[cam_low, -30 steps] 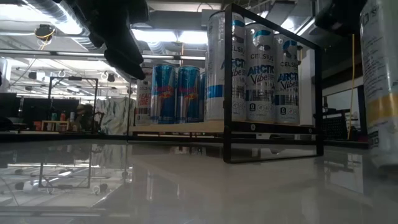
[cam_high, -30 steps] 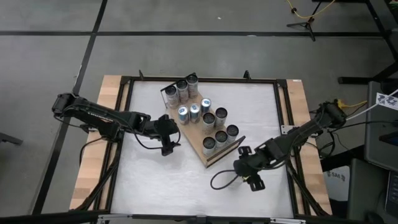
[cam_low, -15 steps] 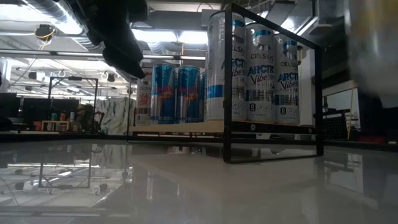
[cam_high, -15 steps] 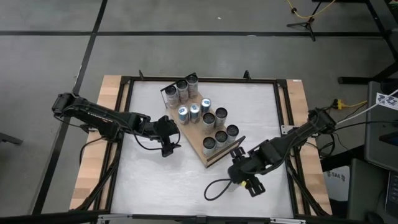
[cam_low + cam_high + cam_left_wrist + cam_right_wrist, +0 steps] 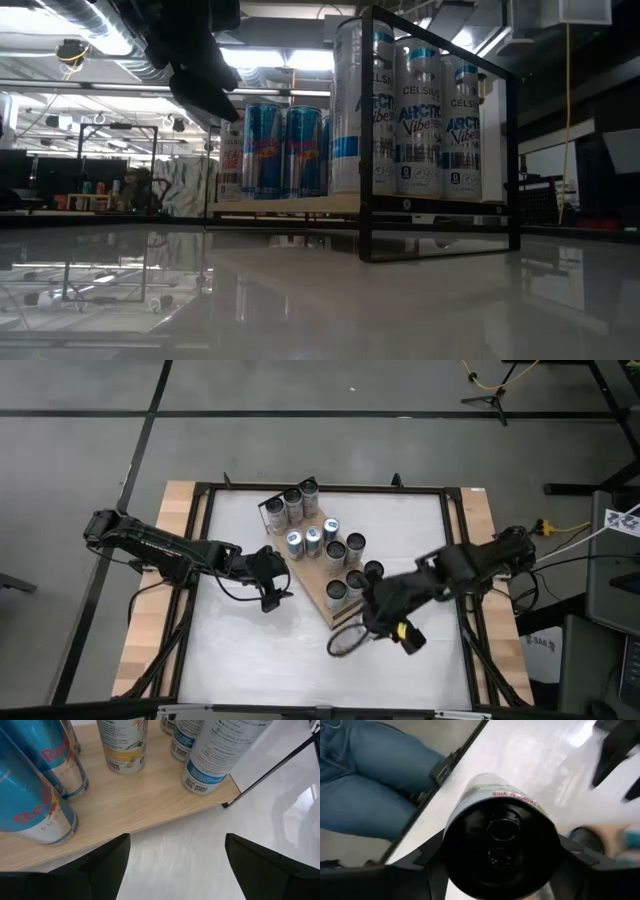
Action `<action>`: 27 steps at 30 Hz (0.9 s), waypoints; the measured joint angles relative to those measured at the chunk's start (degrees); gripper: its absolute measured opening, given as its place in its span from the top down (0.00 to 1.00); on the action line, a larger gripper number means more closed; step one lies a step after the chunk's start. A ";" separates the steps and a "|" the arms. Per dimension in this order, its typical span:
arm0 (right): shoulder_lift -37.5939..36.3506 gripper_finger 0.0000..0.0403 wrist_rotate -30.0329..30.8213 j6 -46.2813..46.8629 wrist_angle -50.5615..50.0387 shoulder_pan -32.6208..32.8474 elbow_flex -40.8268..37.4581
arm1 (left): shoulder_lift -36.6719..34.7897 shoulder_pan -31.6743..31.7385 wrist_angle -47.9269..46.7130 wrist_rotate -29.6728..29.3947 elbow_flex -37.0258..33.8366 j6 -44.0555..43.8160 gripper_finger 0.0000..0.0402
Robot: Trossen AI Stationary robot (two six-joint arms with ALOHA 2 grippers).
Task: Place canned beverage on shelf
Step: Put the white-orange soda can on the shelf and align with the other white-orange soda can
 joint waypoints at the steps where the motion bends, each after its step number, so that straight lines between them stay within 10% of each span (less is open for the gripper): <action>1: 0.00 0.39 -0.18 -1.87 0.26 -0.82 0.63 | 0.00 0.00 0.01 0.00 0.00 0.00 0.21; 27: 3.91 0.39 -3.78 -29.98 3.53 -25.87 3.13 | 0.02 0.02 0.71 -3.85 0.00 0.00 0.21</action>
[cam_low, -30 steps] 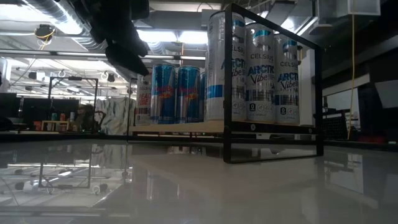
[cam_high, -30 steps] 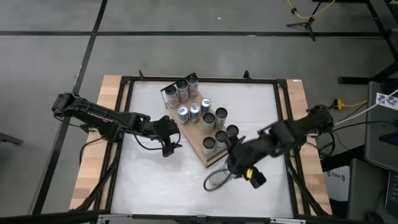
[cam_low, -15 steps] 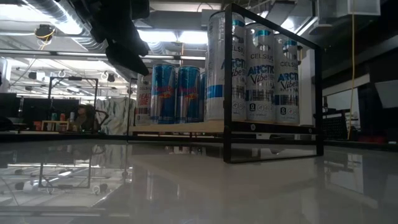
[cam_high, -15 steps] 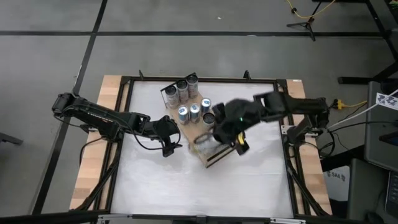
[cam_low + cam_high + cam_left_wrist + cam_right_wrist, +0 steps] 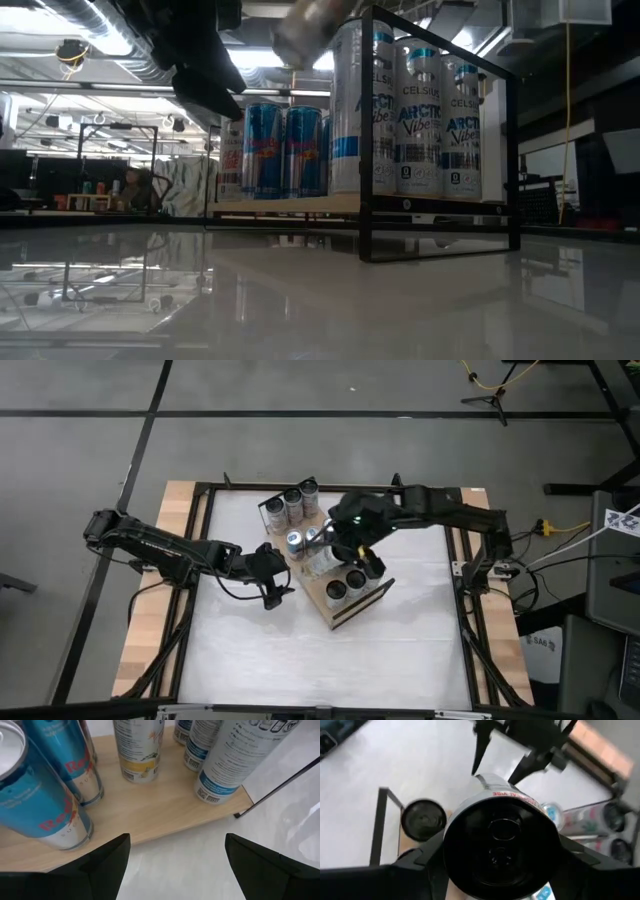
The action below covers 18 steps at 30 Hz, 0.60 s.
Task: Place canned beverage on shelf
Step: Put the white-orange soda can on the shelf and align with the other white-orange soda can
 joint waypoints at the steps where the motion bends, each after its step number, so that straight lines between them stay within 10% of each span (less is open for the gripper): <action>1: 0.66 0.39 -0.07 -0.09 -0.64 -0.40 0.00 | 0.00 -0.03 0.11 -0.01 0.00 -0.01 0.21; 18: 8.56 0.39 1.98 -2.54 -2.18 -1.07 -0.04 | 1.46 -2.46 0.62 -4.86 0.00 -9.20 0.21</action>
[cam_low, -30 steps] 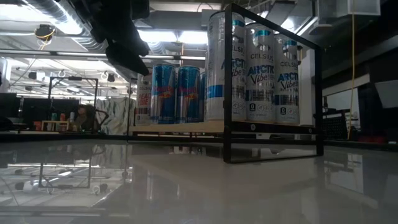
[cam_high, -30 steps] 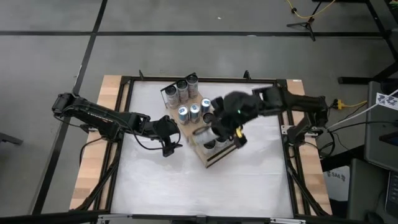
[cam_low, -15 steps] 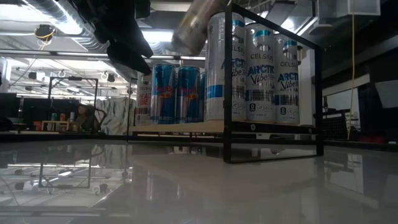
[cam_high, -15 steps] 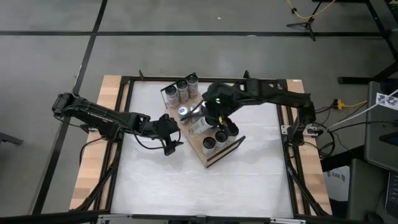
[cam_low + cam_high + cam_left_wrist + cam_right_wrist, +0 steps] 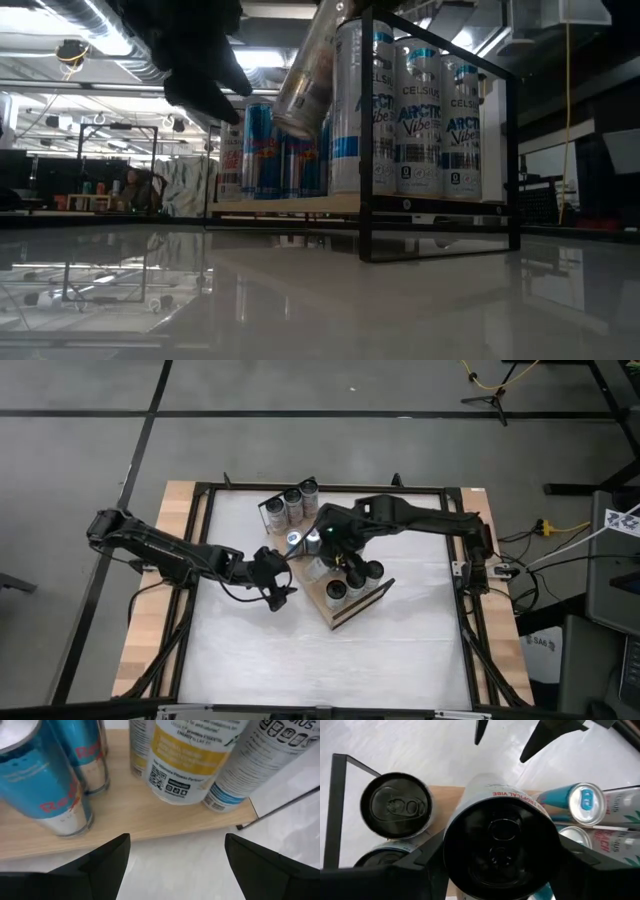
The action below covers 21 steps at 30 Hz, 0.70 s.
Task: Place canned beverage on shelf
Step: Put the white-orange soda can on the shelf and align with the other white-orange soda can
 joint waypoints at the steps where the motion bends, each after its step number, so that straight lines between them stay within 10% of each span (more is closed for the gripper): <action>1: 0.24 0.39 0.00 -0.02 -0.17 0.01 0.00 | 0.56 -0.18 0.54 -0.25 0.00 -0.42 0.21; 21: 3.54 0.39 -0.35 -0.02 -1.38 0.02 -0.02 | 8.02 -0.22 9.42 -2.99 0.02 -0.87 0.21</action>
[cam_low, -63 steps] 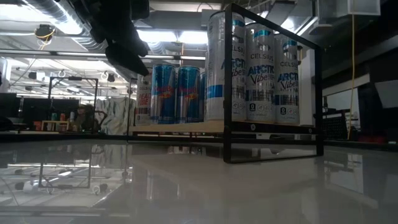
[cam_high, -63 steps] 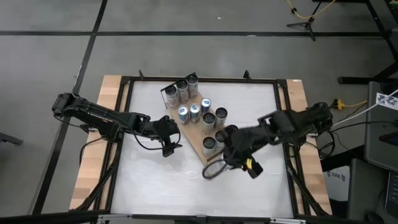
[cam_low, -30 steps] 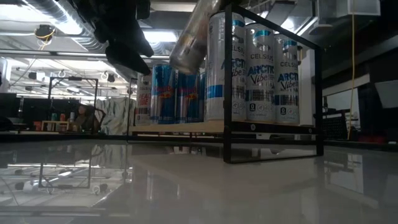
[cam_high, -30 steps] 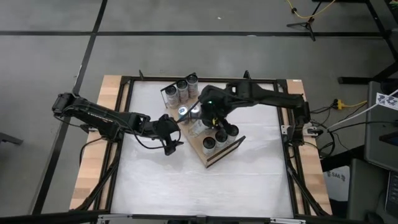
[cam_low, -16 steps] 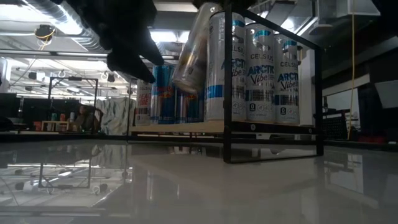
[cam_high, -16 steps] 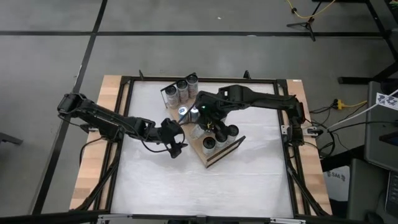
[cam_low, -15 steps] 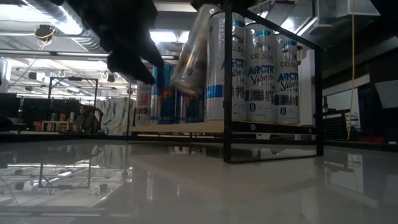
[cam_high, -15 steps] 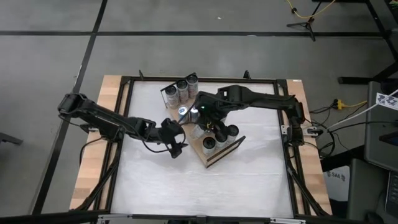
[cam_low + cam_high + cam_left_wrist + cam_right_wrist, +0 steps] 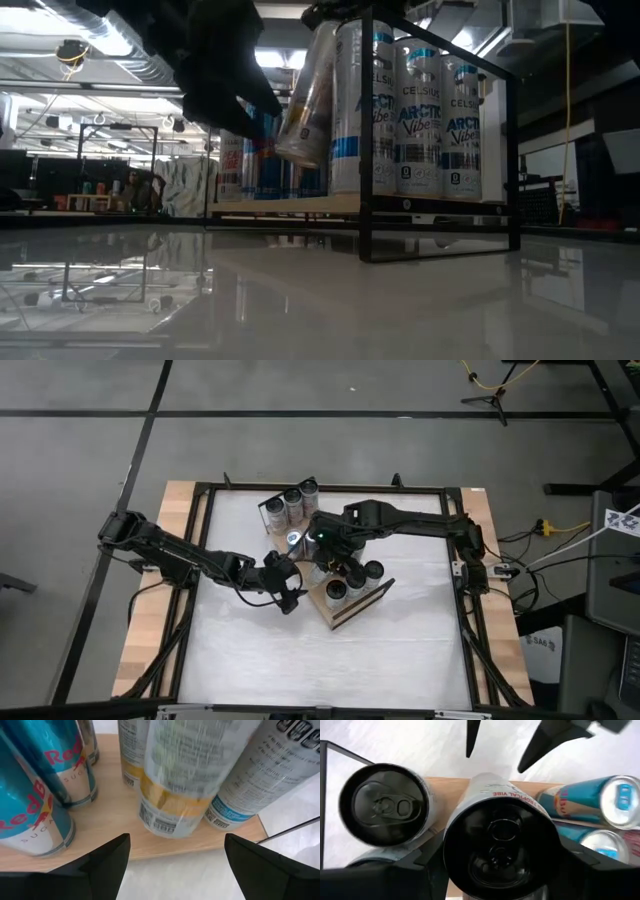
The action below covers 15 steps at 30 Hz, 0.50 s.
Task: Place canned beverage on shelf
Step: Put the white-orange soda can on the shelf and align with the other white-orange soda can
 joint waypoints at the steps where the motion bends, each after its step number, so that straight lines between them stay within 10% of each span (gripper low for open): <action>1: 0.28 0.39 -0.19 0.00 -0.05 0.00 0.00 | 0.00 0.00 0.11 -0.01 0.00 0.00 0.21; 15: 3.10 0.39 -0.18 0.02 0.68 0.02 -0.58 | 4.68 0.00 1.88 -0.95 -0.04 0.00 0.21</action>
